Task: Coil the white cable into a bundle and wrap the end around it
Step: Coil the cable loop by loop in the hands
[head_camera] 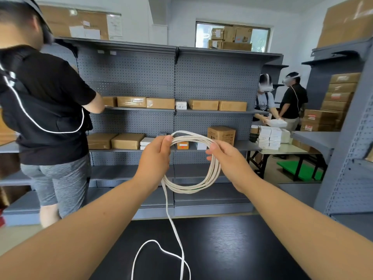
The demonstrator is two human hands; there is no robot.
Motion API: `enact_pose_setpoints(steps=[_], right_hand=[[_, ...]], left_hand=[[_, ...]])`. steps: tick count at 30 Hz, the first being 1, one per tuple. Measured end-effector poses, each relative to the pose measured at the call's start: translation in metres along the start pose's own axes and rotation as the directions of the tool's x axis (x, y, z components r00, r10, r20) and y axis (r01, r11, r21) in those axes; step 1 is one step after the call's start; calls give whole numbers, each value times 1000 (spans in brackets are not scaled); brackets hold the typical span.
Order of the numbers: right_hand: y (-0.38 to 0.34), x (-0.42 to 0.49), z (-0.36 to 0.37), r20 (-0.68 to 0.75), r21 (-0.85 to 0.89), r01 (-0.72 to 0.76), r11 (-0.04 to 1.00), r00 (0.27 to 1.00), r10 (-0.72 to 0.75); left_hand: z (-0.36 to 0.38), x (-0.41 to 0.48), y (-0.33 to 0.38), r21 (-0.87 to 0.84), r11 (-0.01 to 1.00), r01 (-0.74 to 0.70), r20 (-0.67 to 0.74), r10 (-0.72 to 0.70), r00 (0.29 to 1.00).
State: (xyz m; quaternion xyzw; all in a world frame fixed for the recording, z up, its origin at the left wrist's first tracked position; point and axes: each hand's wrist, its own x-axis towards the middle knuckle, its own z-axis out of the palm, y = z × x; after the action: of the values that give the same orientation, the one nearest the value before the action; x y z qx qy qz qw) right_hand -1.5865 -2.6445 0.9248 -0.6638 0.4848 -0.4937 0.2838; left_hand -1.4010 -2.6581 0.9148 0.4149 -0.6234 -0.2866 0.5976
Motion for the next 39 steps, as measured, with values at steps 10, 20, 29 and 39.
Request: enact_pose_setpoints(steps=[10,20,29,39], right_hand=[[-21,10,-1,336,-459,253,852,937,-98],[-19,7,2,291,-569,321,757,940,-180],[-23,6,-5,182,-487,274,829,960,-211],[-19,8,2,-169,-377,228,898,936,-309]], left_hand=[[6,-5,10,344,921,-182,196,119,973],[-1,-12,6,206,977,-55,257,1,966],[-9,-15,-2,-70,983,168,282,-142,949],[7,-19,6,-395,857,330,220,-260,940]])
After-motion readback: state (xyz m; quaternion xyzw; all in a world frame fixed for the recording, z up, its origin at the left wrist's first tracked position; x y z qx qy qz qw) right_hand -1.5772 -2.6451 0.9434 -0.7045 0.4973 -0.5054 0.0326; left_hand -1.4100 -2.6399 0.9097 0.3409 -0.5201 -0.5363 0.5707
